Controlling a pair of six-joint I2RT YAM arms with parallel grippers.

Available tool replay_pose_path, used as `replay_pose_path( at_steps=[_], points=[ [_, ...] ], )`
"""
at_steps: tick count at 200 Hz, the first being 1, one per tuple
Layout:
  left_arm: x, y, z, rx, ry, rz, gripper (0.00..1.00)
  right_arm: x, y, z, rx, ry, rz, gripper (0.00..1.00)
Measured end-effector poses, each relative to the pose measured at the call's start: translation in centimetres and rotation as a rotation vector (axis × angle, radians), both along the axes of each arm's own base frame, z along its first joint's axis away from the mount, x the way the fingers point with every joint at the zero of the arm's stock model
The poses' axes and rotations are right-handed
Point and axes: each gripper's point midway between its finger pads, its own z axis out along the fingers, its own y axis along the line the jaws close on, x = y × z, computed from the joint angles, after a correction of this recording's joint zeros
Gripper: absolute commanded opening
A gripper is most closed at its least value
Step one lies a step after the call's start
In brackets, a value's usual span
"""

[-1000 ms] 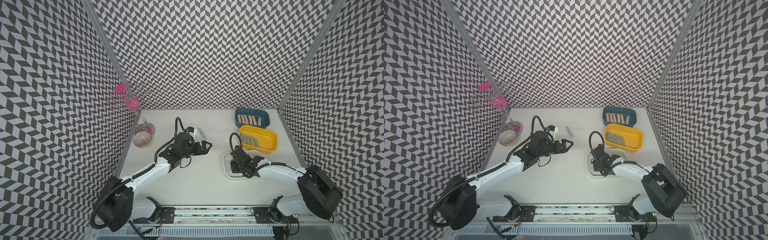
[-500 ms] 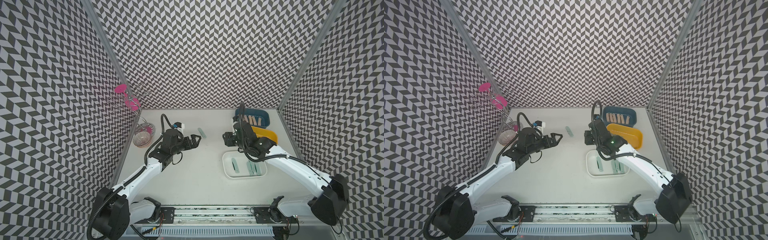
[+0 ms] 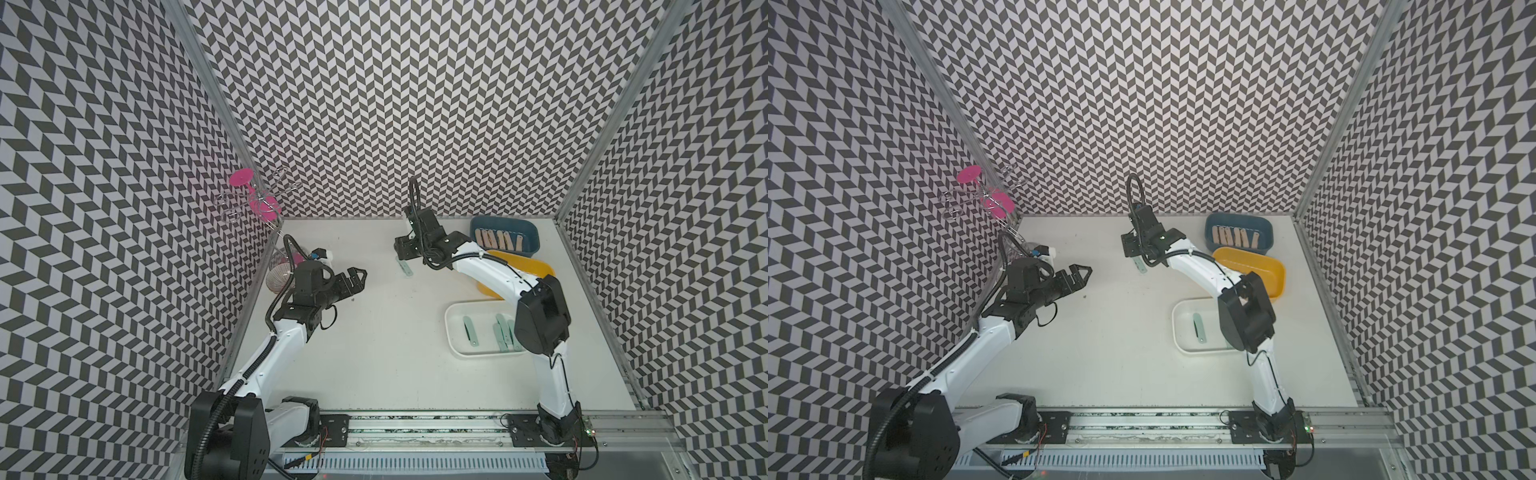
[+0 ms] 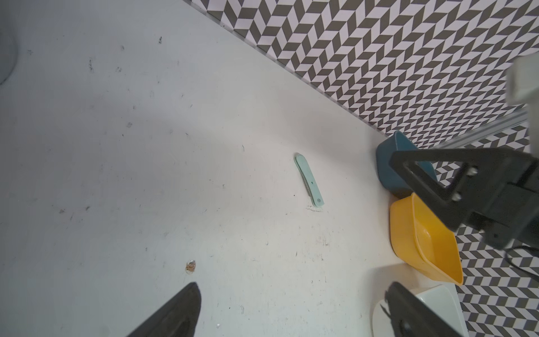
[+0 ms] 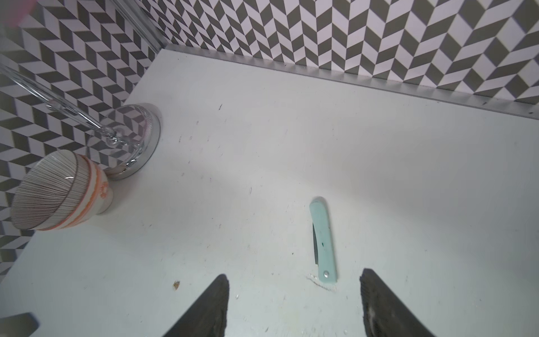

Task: Place the fruit knives into the storage box by color
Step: Pick up the fruit knife from the center of the board.

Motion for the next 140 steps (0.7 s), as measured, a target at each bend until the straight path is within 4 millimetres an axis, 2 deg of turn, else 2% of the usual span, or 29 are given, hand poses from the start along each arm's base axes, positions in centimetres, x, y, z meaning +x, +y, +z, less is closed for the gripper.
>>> replay_pose_path(
  at_steps=[27,61,121,140],
  points=[
    [0.0,0.2,0.0,-0.004,0.0,-0.002,1.0,1.3,1.1,-2.9,-0.043,0.006,0.022,0.71],
    [-0.3,0.0,-0.5,-0.011,0.012,-0.015,1.0,2.2,1.6,-6.4,-0.09,0.024,0.028,0.71],
    [-0.6,-0.3,-1.1,-0.022,0.029,-0.034,1.0,1.9,0.1,-12.1,-0.196,0.074,-0.003,0.66],
    [-0.7,-0.4,-1.2,-0.025,0.031,-0.038,1.0,1.9,-0.3,-13.6,-0.225,0.088,-0.011,0.61]
  ],
)
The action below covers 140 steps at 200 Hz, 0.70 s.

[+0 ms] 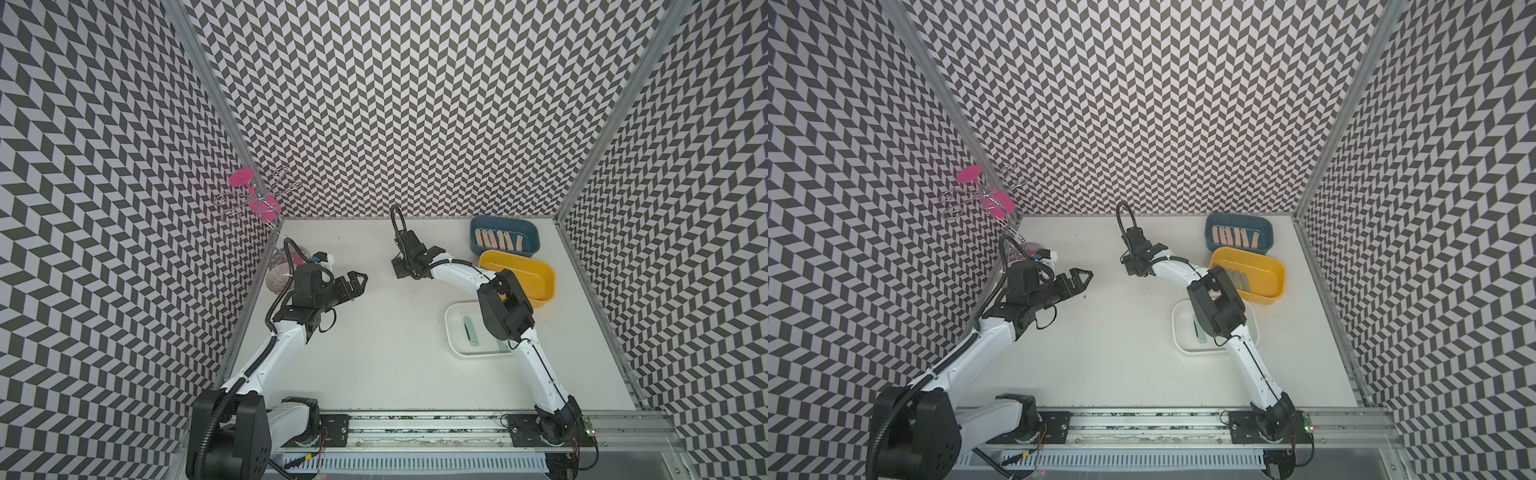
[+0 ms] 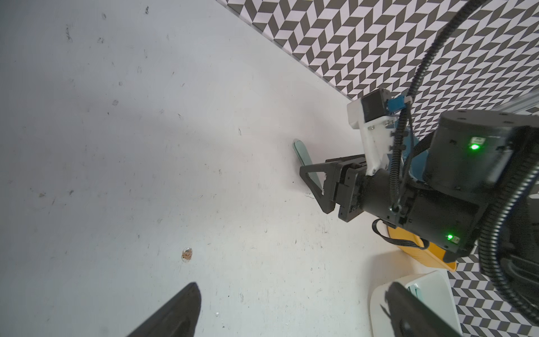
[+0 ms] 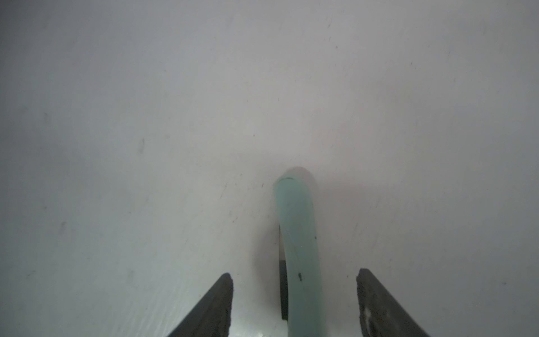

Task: Place the fruit knives into the storage box by color
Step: Pick up the fruit knife from the center of the board.

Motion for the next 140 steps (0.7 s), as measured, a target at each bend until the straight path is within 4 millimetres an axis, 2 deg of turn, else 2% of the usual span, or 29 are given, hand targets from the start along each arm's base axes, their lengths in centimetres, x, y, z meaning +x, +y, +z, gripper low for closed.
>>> replay_pose_path(
  at_steps=[15,31,62,82,140],
  points=[
    [0.0,-0.1,0.0,-0.002,-0.001,-0.003,1.0,0.0,-0.1,-1.0,-0.011,0.01,-0.003,0.56],
    [0.0,-0.1,-0.1,-0.002,0.0,-0.004,1.0,0.1,0.0,-1.0,-0.01,0.002,-0.002,0.49],
    [0.0,-0.1,-0.2,-0.004,0.004,-0.006,1.0,0.3,0.4,-1.1,-0.004,-0.011,0.005,0.28],
    [0.0,-0.1,-0.2,-0.006,0.005,-0.006,1.0,0.4,0.5,-1.0,-0.004,-0.017,0.001,0.21],
    [-0.1,-0.3,-0.1,-0.02,0.008,-0.007,1.0,0.0,0.5,-0.8,0.0,0.001,0.002,0.18]
  ],
)
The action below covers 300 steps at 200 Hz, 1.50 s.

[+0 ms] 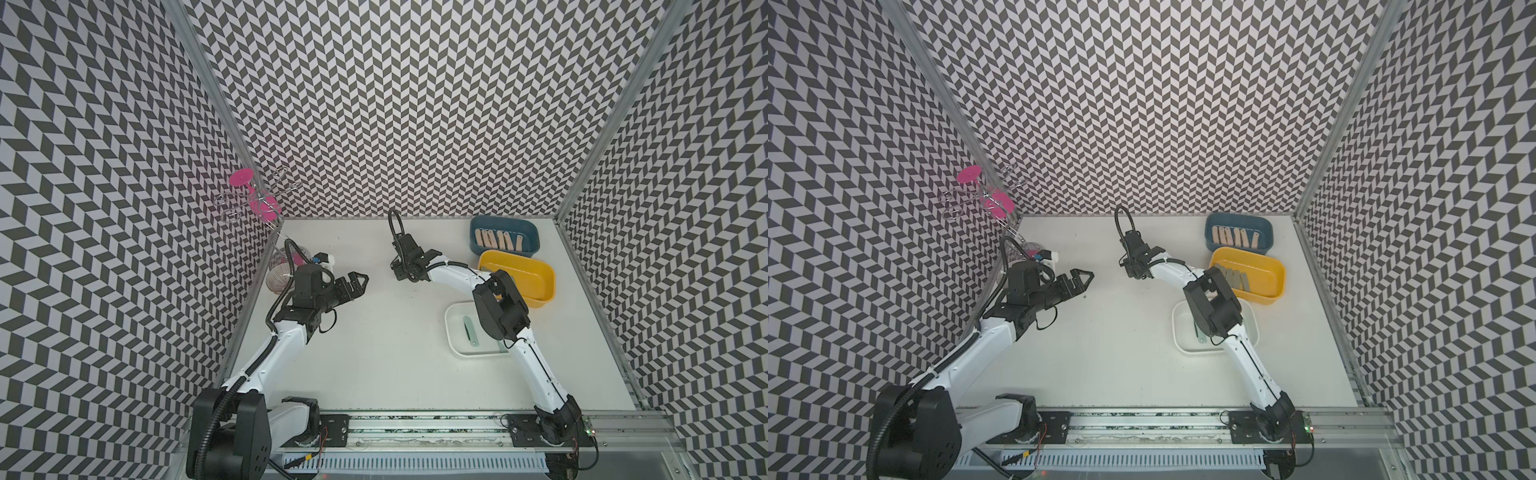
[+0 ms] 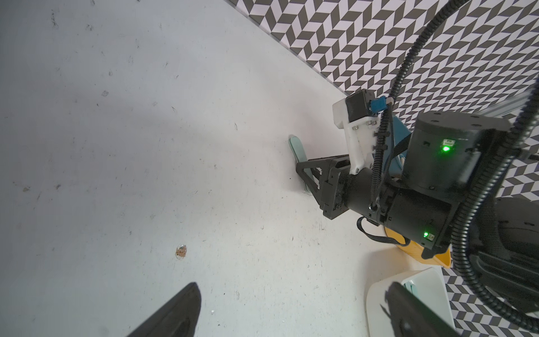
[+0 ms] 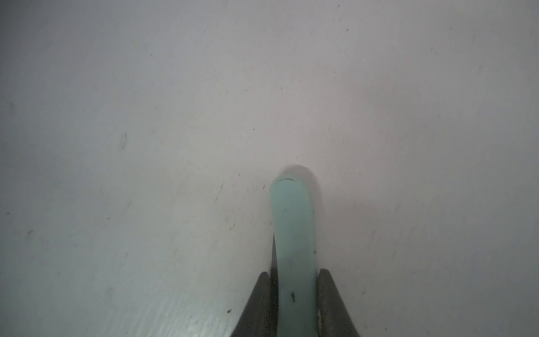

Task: Place the fruit knives into the storage box by color
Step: Pick up the fruit knife from the center of the board, then place the fruit knife in the storage box.

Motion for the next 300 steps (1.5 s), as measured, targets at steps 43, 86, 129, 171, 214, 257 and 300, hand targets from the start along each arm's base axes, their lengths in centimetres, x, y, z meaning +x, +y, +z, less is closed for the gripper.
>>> replay_pose_path(
  at_steps=[43,86,129,171,214,257,300],
  points=[
    [0.0,-0.1,0.1,-0.01,0.001,-0.001,1.0,-1.2,-0.4,2.1,0.024,0.022,0.005,0.17],
    [-0.1,-0.7,0.2,-0.013,-0.002,-0.015,1.0,-2.9,-1.3,7.4,0.093,-0.014,-0.002,0.16],
    [-0.5,-1.8,0.2,-0.018,0.0,-0.044,1.0,-6.8,-4.4,12.1,0.159,-0.042,-0.033,0.16],
    [-1.3,-3.8,0.2,-0.023,0.004,-0.099,1.0,-12.5,-9.2,15.7,0.233,-0.067,-0.092,0.16],
    [-2.0,-5.4,0.3,-0.032,0.01,-0.138,1.0,-19.0,-14.2,14.5,0.298,-0.03,-0.161,0.17],
    [-2.2,-5.9,0.7,-0.036,-0.001,-0.147,1.0,-23.9,-17.3,9.4,0.304,0.097,-0.221,0.17],
    [-2.4,-6.4,0.7,-0.042,-0.002,-0.152,1.0,-26.5,-18.3,5.3,0.296,0.211,-0.257,0.17]
  ],
)
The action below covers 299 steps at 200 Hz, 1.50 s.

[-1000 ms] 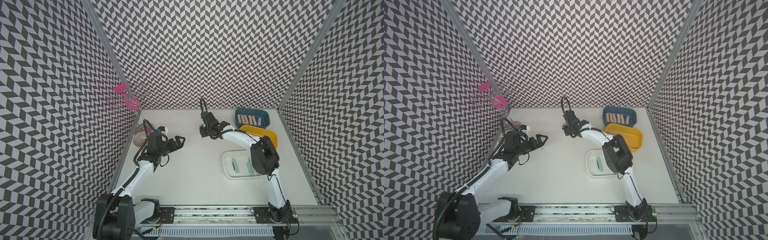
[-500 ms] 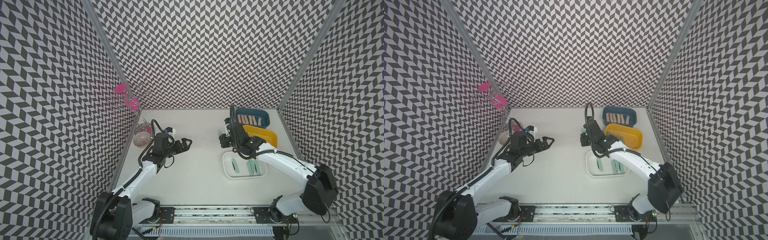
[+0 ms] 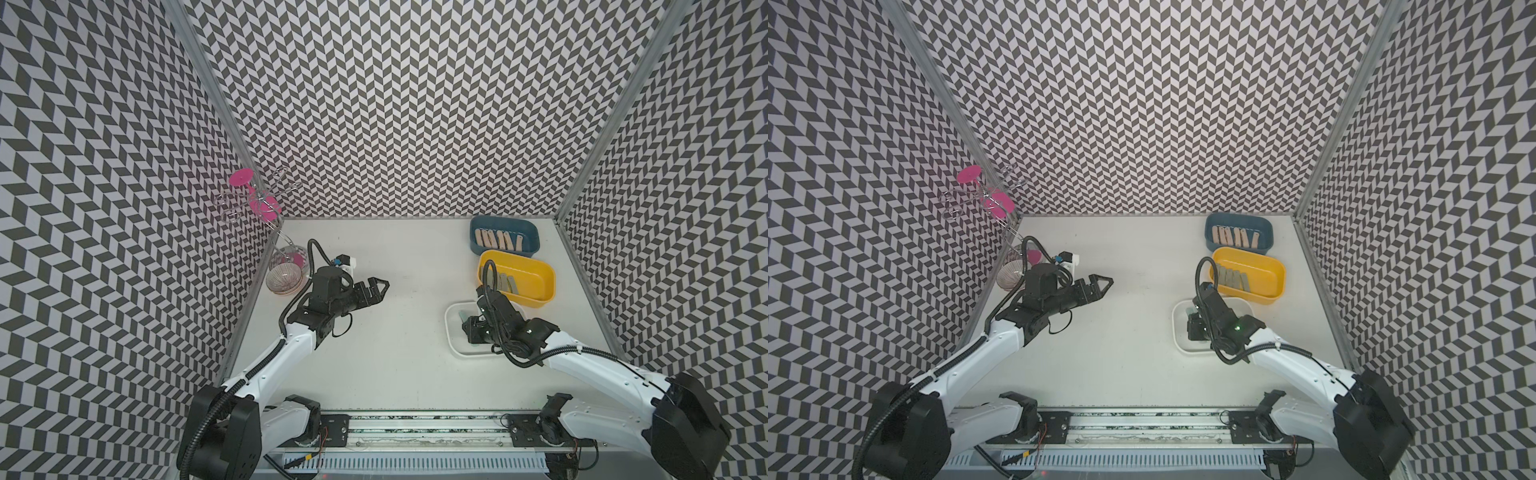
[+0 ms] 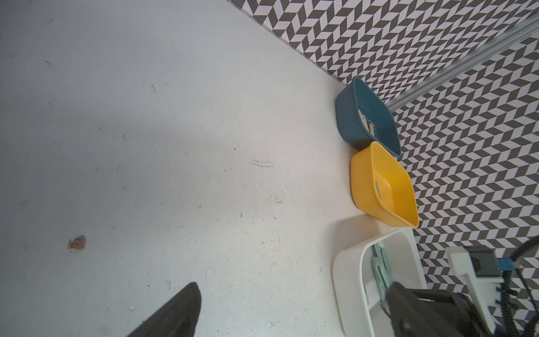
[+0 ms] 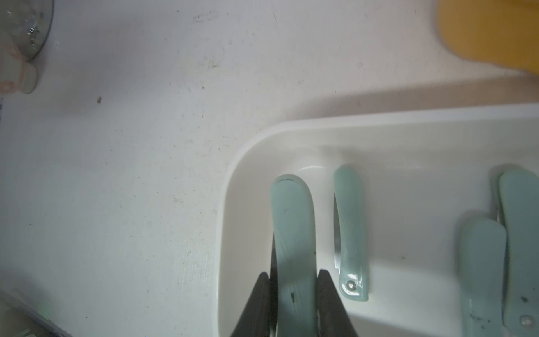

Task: Place the fruit knives into the storage box by color
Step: Place the fruit knife in the storage box, then reset both arms

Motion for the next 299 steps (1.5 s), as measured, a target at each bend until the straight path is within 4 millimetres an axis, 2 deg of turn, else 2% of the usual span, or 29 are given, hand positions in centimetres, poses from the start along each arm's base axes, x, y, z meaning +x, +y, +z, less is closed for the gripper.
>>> replay_pose_path(
  at_steps=[86,137,163,179,199,226,247,261,280,299],
  points=[
    [-0.2,-0.5,-0.1,0.002,0.001,-0.005,1.0,0.5,1.8,-2.7,0.026,0.06,0.015,0.19],
    [-0.3,-0.9,0.0,-0.006,0.005,-0.007,1.0,0.4,2.2,-4.2,0.026,0.098,0.024,0.26],
    [-0.4,-1.1,0.1,-0.012,0.007,-0.012,1.0,0.2,2.3,-4.7,0.022,0.117,0.029,0.36],
    [-0.5,-1.1,0.1,-0.015,0.007,-0.017,1.0,0.1,2.3,-4.8,0.02,0.123,0.034,0.42],
    [-0.7,-1.2,-0.2,-0.017,0.012,-0.023,1.0,0.1,2.3,-4.5,0.014,0.131,0.033,0.43],
    [-1.1,-1.4,-0.7,-0.017,0.026,-0.035,1.0,0.7,2.2,-2.2,0.014,0.103,0.016,0.47],
    [-1.6,-1.4,-1.1,-0.018,0.033,-0.042,1.0,2.0,1.6,0.7,0.019,0.044,-0.031,0.57],
    [-2.0,-1.3,-1.1,-0.019,0.033,-0.045,1.0,2.6,0.5,1.8,0.02,0.023,-0.073,0.64],
    [-2.3,-1.2,-1.0,-0.02,0.027,-0.046,1.0,3.1,-1.8,1.5,-0.013,0.038,-0.14,0.71],
    [-2.3,-1.2,-1.0,-0.019,0.028,-0.047,1.0,3.1,-4.7,0.2,-0.062,0.083,-0.215,0.74]
  ],
)
